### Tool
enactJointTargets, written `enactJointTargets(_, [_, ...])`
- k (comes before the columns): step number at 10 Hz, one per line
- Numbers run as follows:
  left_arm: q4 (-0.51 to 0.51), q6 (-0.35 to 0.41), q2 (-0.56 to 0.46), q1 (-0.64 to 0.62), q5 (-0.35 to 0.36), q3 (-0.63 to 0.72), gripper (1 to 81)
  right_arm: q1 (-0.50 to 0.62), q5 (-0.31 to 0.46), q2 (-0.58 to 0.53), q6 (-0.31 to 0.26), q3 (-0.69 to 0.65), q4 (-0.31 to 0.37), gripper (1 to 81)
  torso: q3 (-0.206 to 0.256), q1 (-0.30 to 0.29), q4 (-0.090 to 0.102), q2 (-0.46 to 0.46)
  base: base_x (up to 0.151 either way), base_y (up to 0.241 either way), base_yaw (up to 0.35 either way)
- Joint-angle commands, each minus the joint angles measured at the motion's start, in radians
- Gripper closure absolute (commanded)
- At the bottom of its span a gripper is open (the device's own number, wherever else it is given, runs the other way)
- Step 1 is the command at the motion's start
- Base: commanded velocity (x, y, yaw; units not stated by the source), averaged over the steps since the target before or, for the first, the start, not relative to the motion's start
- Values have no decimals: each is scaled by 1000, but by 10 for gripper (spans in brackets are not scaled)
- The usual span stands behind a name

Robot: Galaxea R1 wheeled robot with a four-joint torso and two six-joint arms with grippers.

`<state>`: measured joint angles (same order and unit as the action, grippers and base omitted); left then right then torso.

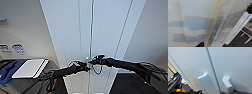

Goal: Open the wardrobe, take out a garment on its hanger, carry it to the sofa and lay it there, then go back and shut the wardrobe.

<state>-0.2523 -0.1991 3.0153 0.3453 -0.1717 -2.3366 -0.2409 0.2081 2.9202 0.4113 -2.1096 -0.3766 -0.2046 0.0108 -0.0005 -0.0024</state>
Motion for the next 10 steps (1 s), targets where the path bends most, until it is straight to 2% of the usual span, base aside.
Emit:
enactJointTargets(1, [-27, 3, 57, -174, 6, -62, 10, 171, -10, 18, 1, 42, 1, 10, 0, 0, 0, 0, 0, 0, 0])
enactJointTargets(6, [-35, 4, 142, -174, 9, -162, 10, 168, -29, 16, 8, 40, 1, 10, 0, 0, 0, 0, 0, 0, 0])
enactJointTargets(10, [-30, 3, 159, -170, 23, -100, 10, 162, -36, 19, 8, 51, 10, 10, 0, 0, 0, 0, 0, 0, 0])
